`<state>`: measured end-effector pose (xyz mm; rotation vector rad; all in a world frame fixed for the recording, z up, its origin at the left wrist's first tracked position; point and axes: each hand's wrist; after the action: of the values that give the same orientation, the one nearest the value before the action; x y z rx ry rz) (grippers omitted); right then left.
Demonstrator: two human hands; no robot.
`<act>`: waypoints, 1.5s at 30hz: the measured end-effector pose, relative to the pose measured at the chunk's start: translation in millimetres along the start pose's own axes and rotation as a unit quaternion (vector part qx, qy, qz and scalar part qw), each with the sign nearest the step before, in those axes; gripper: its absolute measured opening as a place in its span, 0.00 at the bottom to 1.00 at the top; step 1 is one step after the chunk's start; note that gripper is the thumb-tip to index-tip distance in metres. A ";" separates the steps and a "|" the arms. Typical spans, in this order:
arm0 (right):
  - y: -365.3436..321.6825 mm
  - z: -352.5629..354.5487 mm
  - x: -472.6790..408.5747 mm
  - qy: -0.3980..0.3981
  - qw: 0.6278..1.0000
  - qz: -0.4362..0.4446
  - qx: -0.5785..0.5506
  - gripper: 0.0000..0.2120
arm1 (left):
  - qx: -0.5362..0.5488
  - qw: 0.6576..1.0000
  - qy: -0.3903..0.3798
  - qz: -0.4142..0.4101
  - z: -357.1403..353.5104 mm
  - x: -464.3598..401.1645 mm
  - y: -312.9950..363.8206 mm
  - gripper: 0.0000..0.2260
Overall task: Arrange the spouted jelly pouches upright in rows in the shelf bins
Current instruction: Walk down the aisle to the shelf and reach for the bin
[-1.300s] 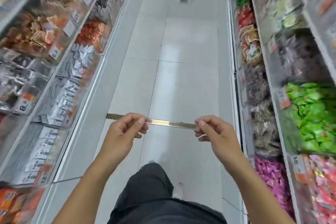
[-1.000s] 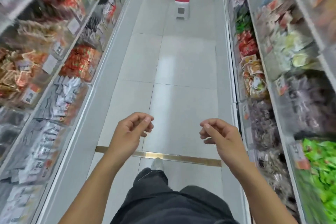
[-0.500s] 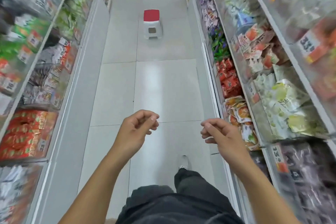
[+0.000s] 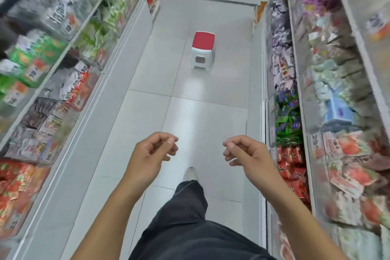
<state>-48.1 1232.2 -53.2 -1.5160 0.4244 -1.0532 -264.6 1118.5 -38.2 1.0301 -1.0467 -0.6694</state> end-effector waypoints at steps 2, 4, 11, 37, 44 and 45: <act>-21.4 23.1 -42.9 0.022 1.000 -0.014 0.002 0.06 | -0.001 1.000 -0.026 0.005 -3.7 -61.9 27.1 0.07; -43.4 49.4 -81.7 0.055 0.998 -0.017 -0.007 0.06 | -0.008 0.998 -0.062 -0.003 -10.9 -123.9 60.5 0.07; -95.2 136.9 -220.4 0.132 0.990 -0.024 -0.047 0.06 | -0.044 0.985 -0.167 -0.027 -65.1 -332.3 160.8 0.07; -303.9 347.6 -891.5 0.078 0.993 -0.063 -0.060 0.06 | -0.034 0.993 -0.101 0.048 -87.2 -994.5 375.5 0.07; -335.7 430.2 -948.3 0.197 0.972 -0.069 -0.107 0.06 | -0.089 0.967 -0.236 0.025 -160.0 -1139.1 461.8 0.07; -333.6 442.5 -953.6 0.214 0.967 -0.074 -0.113 0.06 | -0.096 0.962 -0.255 0.023 -176.0 -1156.9 470.0 0.08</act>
<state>-293.6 2307.4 -62.2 -1.5332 0.7635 -1.5000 -551.9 2346.2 -60.8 0.6728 -1.4126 -1.0082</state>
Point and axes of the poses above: each hand's wrist, its own x-axis away from the middle knuckle, its own z-axis out of the back of the hand, y = z × x, and after that the axes turned 6 degrees about -y, right-handed
